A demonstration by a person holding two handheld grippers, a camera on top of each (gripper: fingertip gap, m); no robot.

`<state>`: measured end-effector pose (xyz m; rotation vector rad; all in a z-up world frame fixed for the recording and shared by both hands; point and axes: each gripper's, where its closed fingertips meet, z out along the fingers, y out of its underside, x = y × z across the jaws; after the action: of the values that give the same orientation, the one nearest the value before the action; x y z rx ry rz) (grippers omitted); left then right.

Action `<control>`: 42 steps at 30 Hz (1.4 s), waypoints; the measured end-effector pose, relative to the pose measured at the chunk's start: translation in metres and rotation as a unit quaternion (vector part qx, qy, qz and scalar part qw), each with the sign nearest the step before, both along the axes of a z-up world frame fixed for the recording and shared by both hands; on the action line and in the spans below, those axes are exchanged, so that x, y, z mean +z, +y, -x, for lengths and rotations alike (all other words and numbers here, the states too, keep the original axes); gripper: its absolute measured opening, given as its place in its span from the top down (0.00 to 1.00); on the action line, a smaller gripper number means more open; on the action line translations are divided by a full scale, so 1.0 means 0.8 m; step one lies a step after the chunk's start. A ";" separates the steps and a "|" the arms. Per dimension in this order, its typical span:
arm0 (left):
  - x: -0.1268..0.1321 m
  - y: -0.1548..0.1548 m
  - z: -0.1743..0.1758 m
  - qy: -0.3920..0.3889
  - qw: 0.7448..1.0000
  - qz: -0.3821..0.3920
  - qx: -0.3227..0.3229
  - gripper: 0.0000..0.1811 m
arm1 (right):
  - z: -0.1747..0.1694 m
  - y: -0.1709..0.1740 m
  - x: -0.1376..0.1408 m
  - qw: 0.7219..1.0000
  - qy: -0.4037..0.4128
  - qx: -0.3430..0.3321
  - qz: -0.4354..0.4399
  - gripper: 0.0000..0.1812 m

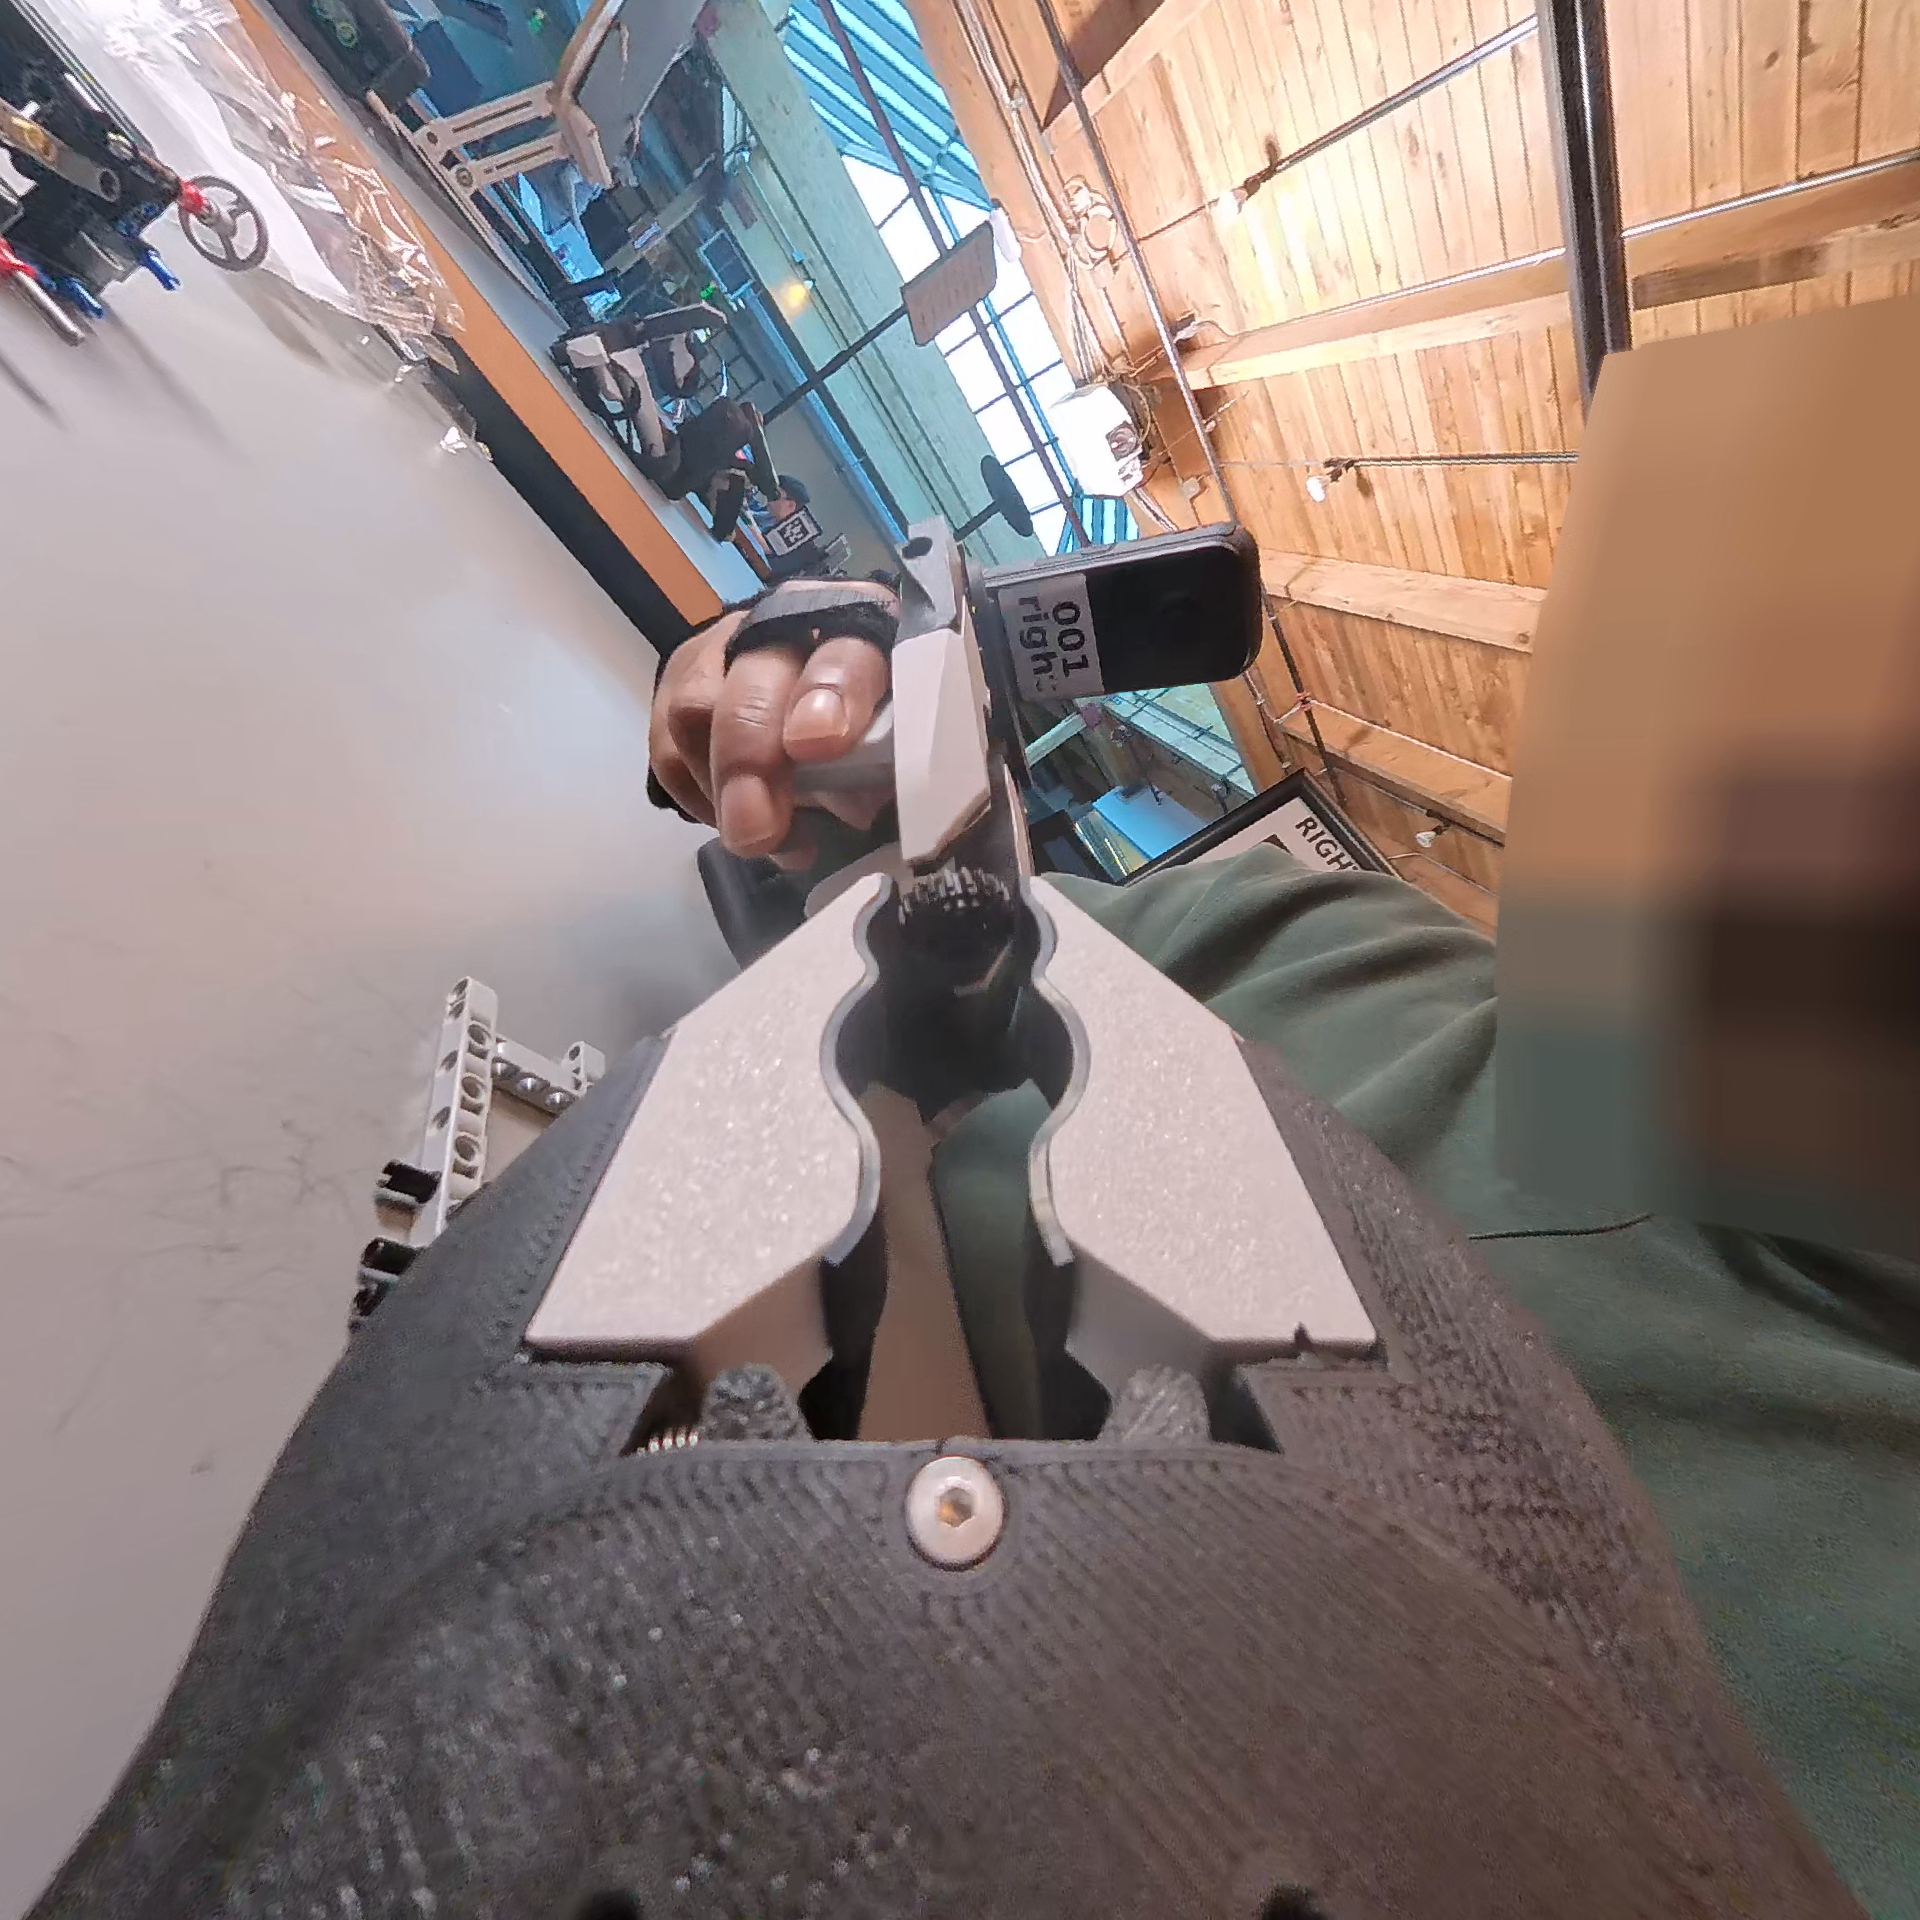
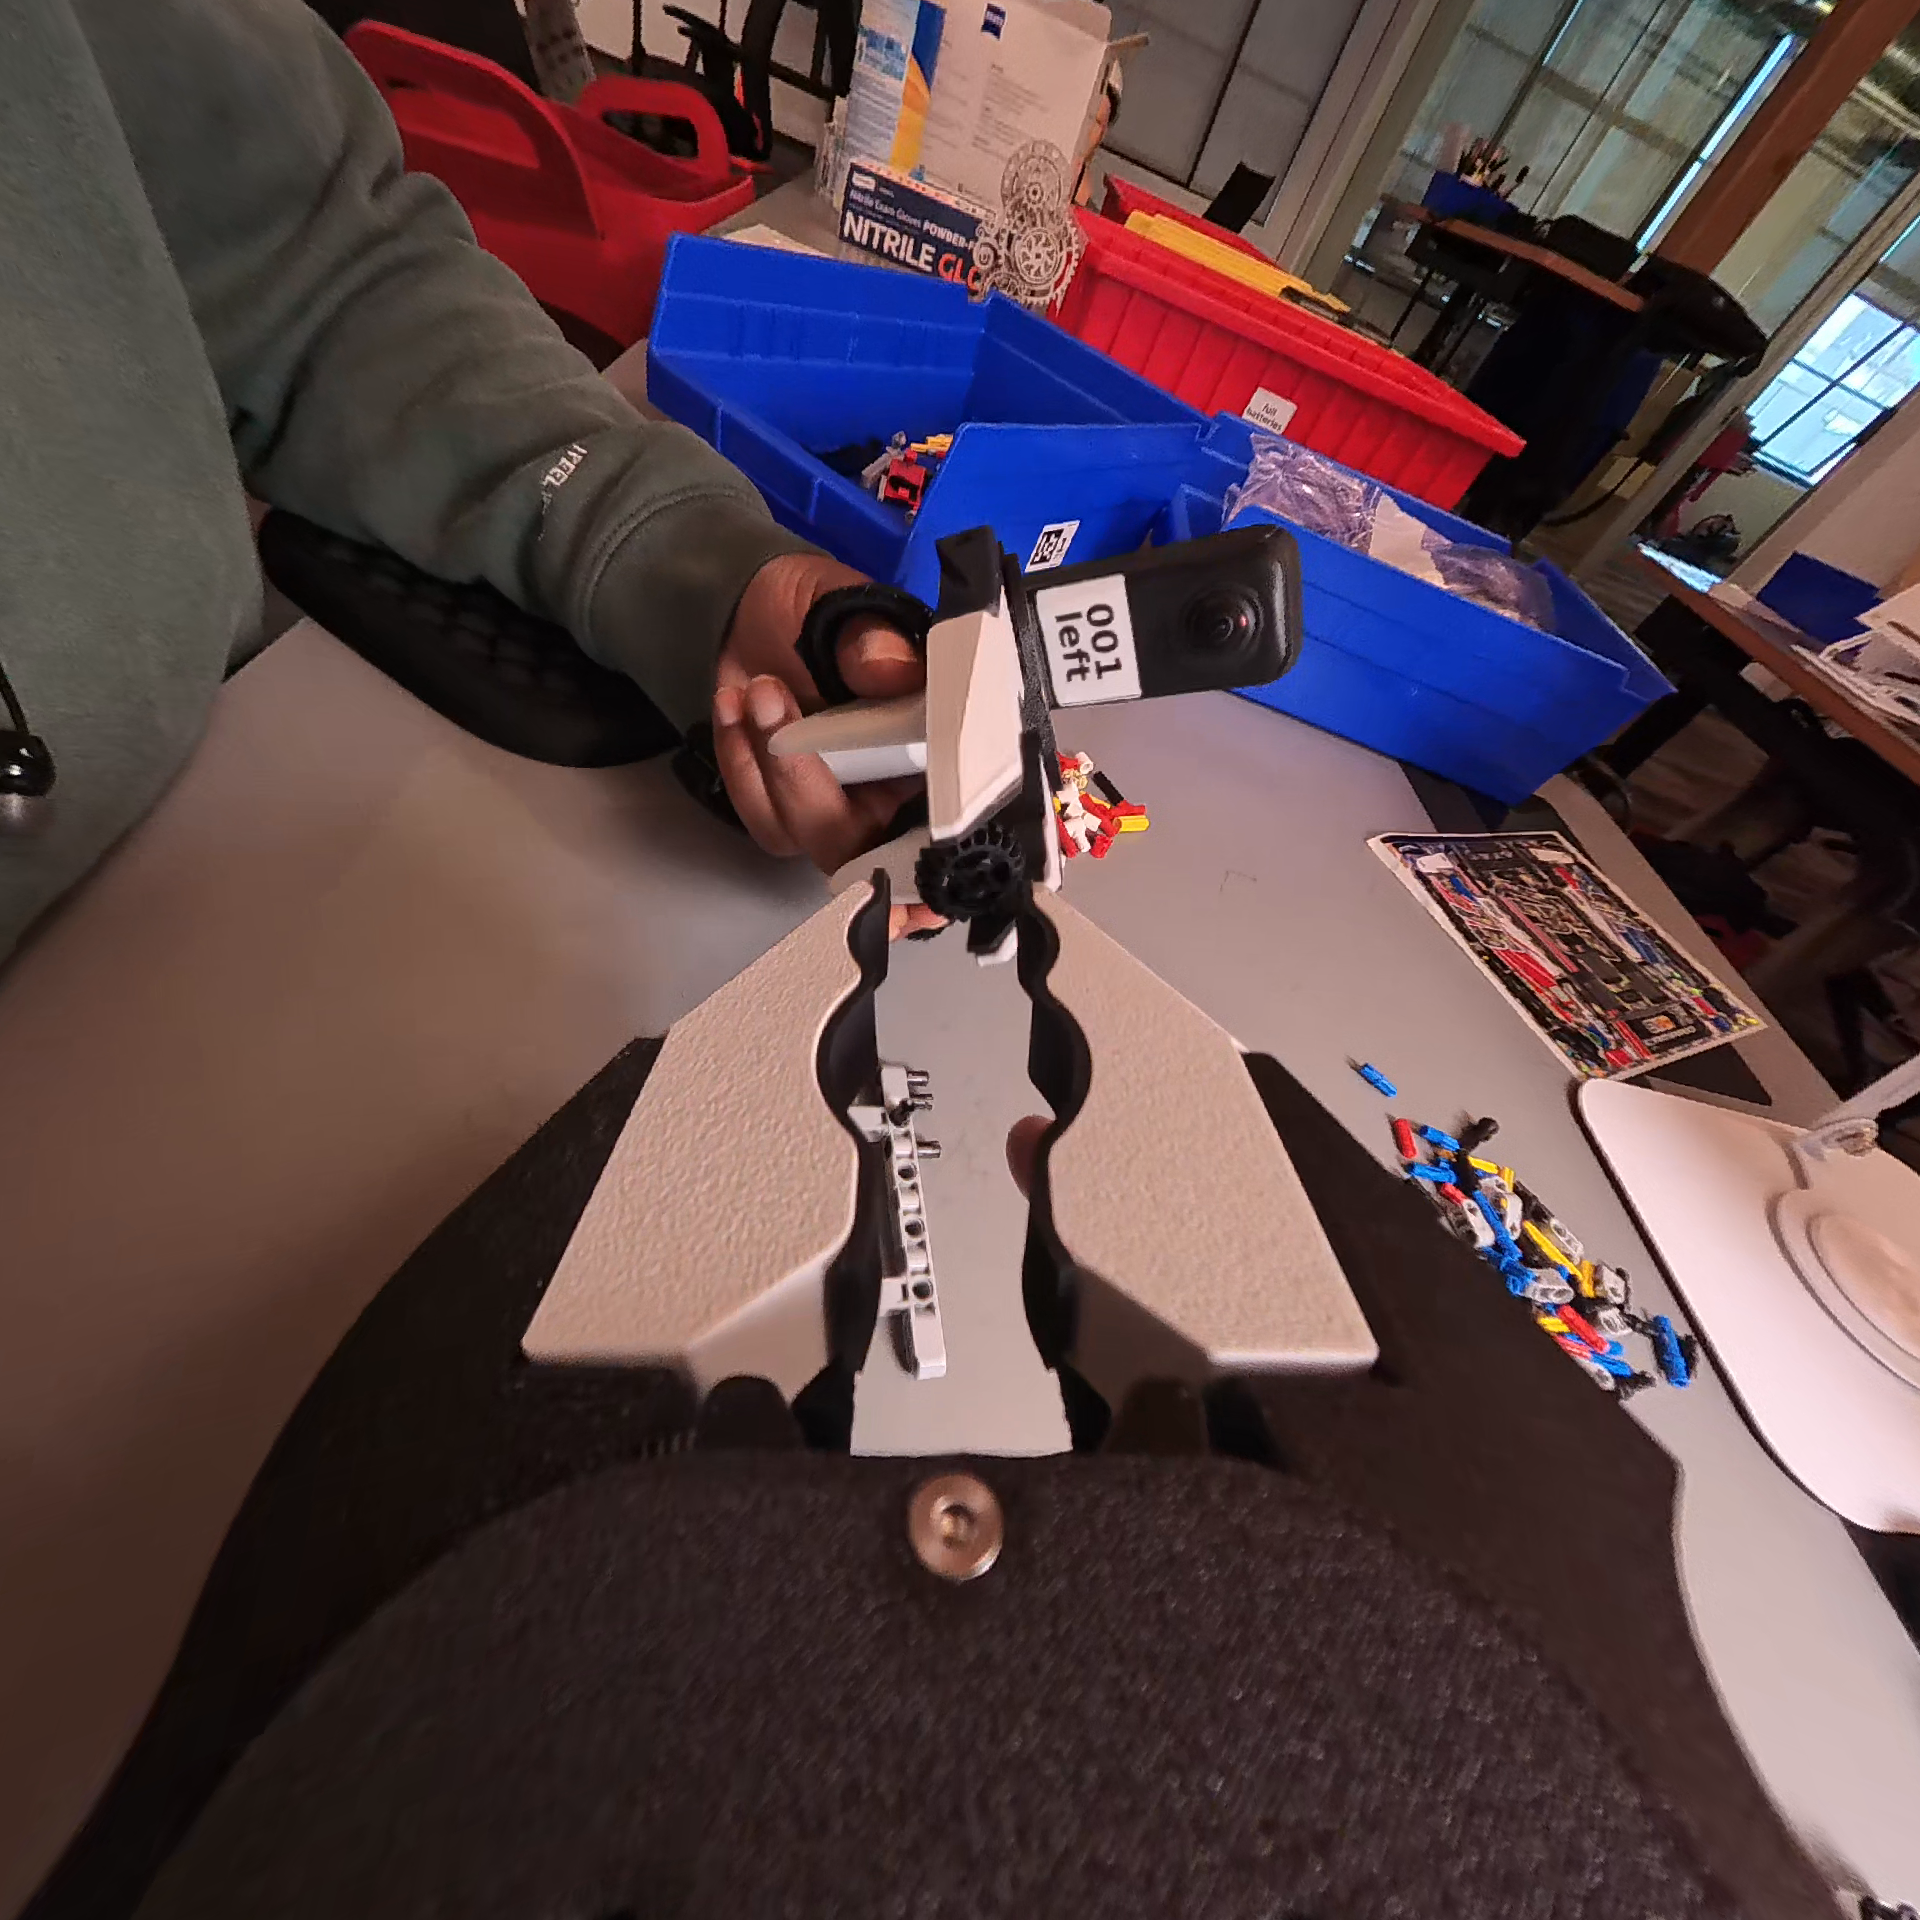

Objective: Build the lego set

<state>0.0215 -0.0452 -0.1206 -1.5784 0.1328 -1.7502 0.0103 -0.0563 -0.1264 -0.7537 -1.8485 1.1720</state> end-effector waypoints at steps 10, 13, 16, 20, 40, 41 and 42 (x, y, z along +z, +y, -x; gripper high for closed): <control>-0.004 -0.001 -0.003 0.004 1.000 0.007 -0.008 0.89 | 0.000 0.000 -0.005 1.000 -0.008 -0.001 -0.010 0.91; -0.005 -0.001 -0.003 0.005 1.000 0.007 -0.007 0.89 | 0.000 -0.001 -0.005 1.000 -0.011 0.000 -0.009 0.89; -0.006 0.000 -0.002 0.007 1.000 0.009 -0.006 0.89 | 0.000 0.000 -0.007 1.000 -0.014 -0.003 -0.010 0.89; -0.007 0.001 -0.001 0.006 1.000 0.011 -0.004 0.89 | 0.002 0.002 -0.007 1.000 -0.013 -0.010 -0.012 0.90; -0.021 -0.007 -0.014 0.022 0.998 0.042 -0.044 0.89 | -0.003 -0.006 -0.022 0.998 -0.027 0.014 -0.051 0.89; -0.022 -0.005 -0.012 0.032 0.998 0.040 -0.036 0.89 | -0.001 -0.005 -0.023 0.998 -0.028 0.011 -0.050 0.89; -0.023 -0.003 -0.009 0.044 0.998 0.035 -0.025 0.87 | -0.001 -0.003 -0.023 0.999 -0.028 0.008 -0.046 0.89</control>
<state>0.0287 -0.0476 -0.1387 -1.7163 0.1575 -1.7419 0.0108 -0.0584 -0.1452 -0.7280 -1.9435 1.0780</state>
